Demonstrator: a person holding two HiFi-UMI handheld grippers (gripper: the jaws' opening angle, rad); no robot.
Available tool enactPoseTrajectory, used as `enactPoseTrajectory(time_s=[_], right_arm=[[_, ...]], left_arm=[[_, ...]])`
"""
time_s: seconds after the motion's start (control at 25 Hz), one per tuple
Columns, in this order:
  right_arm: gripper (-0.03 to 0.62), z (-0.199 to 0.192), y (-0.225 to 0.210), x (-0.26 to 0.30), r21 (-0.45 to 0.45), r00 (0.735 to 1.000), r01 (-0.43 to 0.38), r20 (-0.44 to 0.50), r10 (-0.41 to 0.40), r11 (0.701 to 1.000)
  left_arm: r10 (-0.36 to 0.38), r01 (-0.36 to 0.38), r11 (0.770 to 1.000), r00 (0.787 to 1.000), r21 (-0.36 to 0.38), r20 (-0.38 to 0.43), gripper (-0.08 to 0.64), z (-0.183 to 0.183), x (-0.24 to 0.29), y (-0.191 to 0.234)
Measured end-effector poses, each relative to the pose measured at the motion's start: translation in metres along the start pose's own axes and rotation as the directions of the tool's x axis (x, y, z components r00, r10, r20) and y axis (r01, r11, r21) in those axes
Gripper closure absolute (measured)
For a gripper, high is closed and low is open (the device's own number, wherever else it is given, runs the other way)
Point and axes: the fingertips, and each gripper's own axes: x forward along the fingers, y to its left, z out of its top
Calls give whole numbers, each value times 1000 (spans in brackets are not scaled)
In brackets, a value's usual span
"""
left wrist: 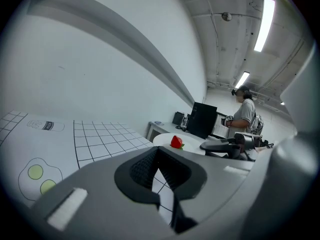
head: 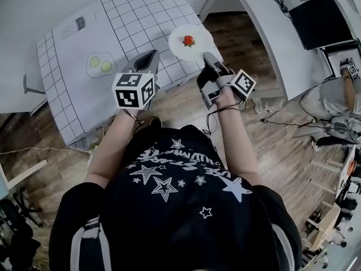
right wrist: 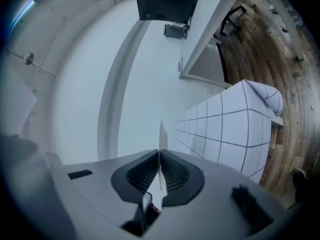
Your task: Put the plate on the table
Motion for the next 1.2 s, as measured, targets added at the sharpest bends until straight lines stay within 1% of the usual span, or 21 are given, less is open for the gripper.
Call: enactPoseTrajectory(time_s=[0.16, 0.28, 0.44, 0.6, 0.72, 0.84, 1.2], right_arm=[[572, 7, -11, 14, 14, 1000, 21, -12, -21, 1000], [572, 14, -15, 25, 20, 999, 23, -29, -22, 1000], [572, 24, -21, 41, 17, 997, 32, -76, -30, 999], [572, 33, -26, 60, 1, 988, 40, -150, -39, 999], [572, 41, -33, 75, -10, 978, 50, -201, -51, 999], [572, 47, -41, 89, -16, 964, 52, -260, -54, 999], [572, 60, -70, 119, -31, 910, 79, -406, -85, 996]], left_arm=[[10, -10, 1000, 1000, -7, -18, 551, -4, 8, 7], [28, -28, 1000, 999, -9, -27, 551, -4, 15, 13], [81, -82, 996, 996, -26, -28, 551, -2, 20, 21], [138, -139, 989, 990, -42, -19, 551, 2, 26, 25], [184, -185, 981, 983, -57, -17, 551, 2, 31, 27], [239, -239, 968, 971, -75, -16, 551, 0, 35, 30], [366, -366, 925, 930, -105, -15, 551, -2, 50, 28]])
